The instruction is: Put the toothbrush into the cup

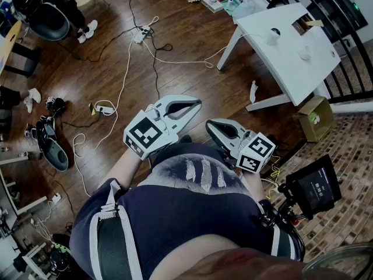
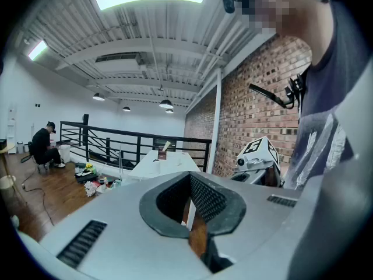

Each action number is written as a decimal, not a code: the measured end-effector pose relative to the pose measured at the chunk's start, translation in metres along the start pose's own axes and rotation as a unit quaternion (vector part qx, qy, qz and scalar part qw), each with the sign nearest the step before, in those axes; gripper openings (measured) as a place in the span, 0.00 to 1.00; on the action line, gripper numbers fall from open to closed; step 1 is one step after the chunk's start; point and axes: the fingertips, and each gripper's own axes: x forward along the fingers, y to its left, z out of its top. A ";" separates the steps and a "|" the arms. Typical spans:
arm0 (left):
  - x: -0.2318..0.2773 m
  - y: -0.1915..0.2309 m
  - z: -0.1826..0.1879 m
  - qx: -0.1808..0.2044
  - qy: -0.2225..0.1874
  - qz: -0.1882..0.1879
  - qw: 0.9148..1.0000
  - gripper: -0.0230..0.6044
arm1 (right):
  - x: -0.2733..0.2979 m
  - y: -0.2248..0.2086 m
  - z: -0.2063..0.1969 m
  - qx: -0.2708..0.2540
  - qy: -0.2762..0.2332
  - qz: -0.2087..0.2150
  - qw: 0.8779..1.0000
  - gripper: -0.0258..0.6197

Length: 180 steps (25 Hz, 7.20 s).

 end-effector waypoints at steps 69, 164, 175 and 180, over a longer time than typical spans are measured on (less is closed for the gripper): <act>0.311 0.020 0.086 0.057 0.010 -0.100 0.993 0.02 | -0.164 -0.227 0.108 -0.054 0.006 -0.144 0.988 0.04; 0.492 0.194 0.125 0.002 0.097 -0.002 0.995 0.02 | -0.275 -0.754 0.375 -0.384 0.318 -0.340 0.798 0.32; 0.501 0.187 0.122 -0.001 0.111 0.015 0.994 0.02 | -0.274 -0.817 0.316 -0.312 0.368 -0.328 0.812 0.33; 0.503 0.191 0.124 0.008 0.107 0.018 0.994 0.02 | -0.272 -0.831 0.307 -0.301 0.384 -0.342 0.803 0.25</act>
